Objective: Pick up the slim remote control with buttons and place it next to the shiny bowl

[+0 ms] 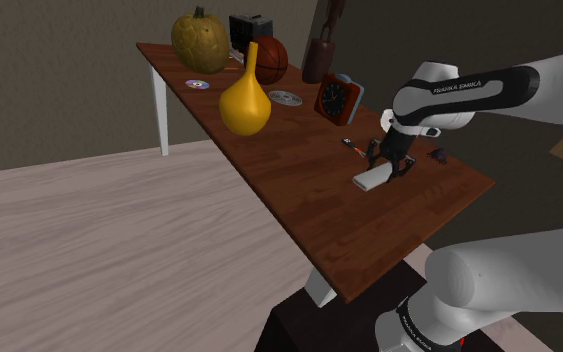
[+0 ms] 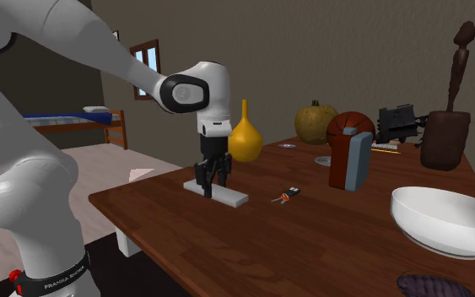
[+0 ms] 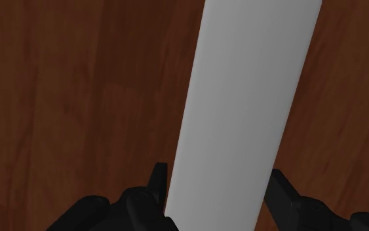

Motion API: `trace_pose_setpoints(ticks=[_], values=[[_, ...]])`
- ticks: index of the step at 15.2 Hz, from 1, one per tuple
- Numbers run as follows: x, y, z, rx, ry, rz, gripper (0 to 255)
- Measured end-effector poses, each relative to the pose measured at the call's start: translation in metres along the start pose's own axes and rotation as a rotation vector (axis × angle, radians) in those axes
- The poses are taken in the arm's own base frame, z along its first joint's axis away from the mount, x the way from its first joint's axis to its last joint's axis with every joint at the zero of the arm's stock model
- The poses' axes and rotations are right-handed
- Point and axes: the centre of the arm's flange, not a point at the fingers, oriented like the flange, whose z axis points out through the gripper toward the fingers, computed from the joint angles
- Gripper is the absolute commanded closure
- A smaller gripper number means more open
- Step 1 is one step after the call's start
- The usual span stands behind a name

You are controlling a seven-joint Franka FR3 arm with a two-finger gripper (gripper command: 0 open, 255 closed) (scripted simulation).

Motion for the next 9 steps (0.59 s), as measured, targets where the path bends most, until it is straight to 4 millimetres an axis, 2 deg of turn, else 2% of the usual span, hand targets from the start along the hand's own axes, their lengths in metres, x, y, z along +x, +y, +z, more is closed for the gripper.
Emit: trace_pose_setpoints(ticks=[9], values=[[0.002,0.001,-0.046,0.000,0.000,0.000,255]])
